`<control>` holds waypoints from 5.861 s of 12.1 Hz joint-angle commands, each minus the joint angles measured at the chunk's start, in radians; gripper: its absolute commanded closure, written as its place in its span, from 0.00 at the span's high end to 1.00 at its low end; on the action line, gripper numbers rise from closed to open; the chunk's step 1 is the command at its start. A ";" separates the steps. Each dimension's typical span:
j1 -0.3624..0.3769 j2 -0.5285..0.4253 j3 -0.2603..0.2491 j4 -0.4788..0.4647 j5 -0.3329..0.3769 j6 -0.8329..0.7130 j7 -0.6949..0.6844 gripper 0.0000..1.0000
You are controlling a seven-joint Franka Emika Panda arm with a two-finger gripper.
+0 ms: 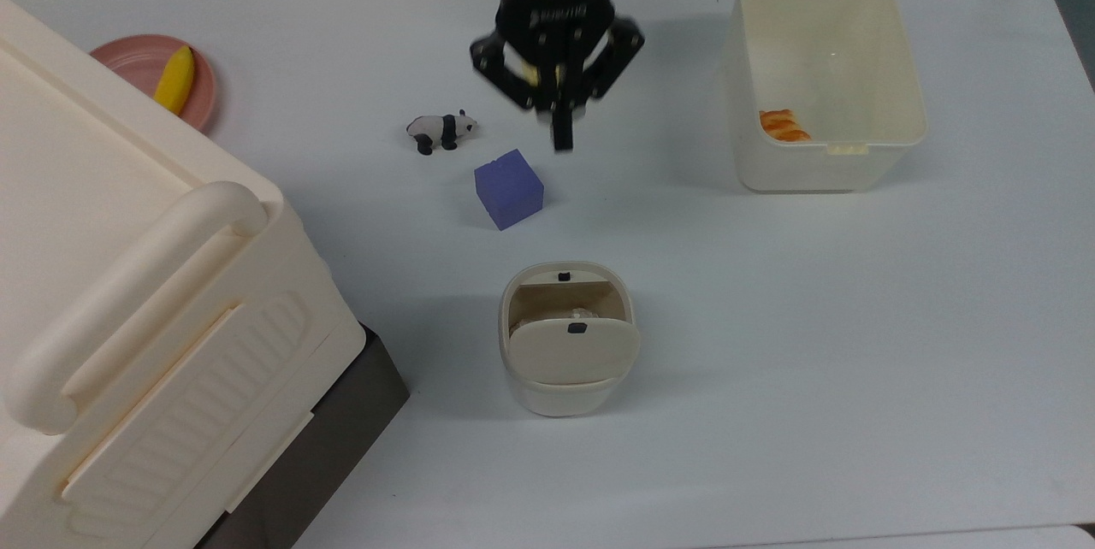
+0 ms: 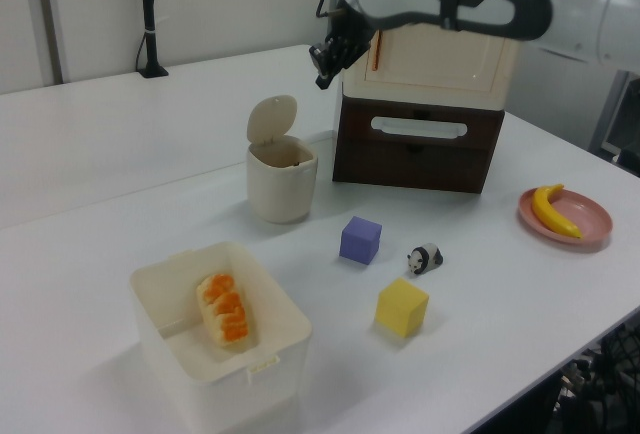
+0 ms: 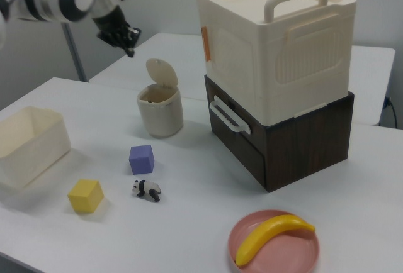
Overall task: Close the trash can
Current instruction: 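Move the gripper toward the open lid of the cream trash can, then lower the gripper behind the raised lid and push it forward, then press the lid down onto the trash can rim with the gripper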
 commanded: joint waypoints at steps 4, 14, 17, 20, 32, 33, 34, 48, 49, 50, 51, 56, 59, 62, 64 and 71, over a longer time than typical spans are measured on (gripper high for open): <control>-0.028 0.116 0.001 0.002 0.022 0.338 -0.053 0.00; -0.025 0.264 0.010 0.039 0.016 0.616 -0.070 0.00; -0.038 0.267 0.031 0.039 0.019 0.624 -0.093 0.00; -0.037 0.267 0.036 0.036 0.020 0.622 -0.091 0.00; -0.032 0.304 0.039 0.030 0.022 0.618 -0.087 0.00; -0.031 0.302 0.040 0.030 0.022 0.616 -0.079 0.00; -0.028 0.299 0.041 0.030 0.022 0.613 -0.061 0.00; -0.009 0.284 0.039 0.028 0.013 0.578 0.018 0.00; -0.011 0.284 0.039 0.028 0.016 0.567 0.027 0.00; -0.012 0.284 0.039 0.028 0.013 0.564 0.049 0.00; -0.012 0.284 0.037 0.027 0.011 0.559 0.053 0.00; -0.015 0.262 0.033 0.010 0.014 0.513 0.088 0.00; -0.015 0.233 0.031 0.007 0.011 0.432 0.129 0.00; -0.017 0.201 0.030 -0.018 0.010 0.410 0.155 0.00; -0.020 0.187 0.028 -0.030 0.008 0.395 0.160 0.00; -0.034 0.190 0.027 -0.062 -0.003 0.389 0.160 0.00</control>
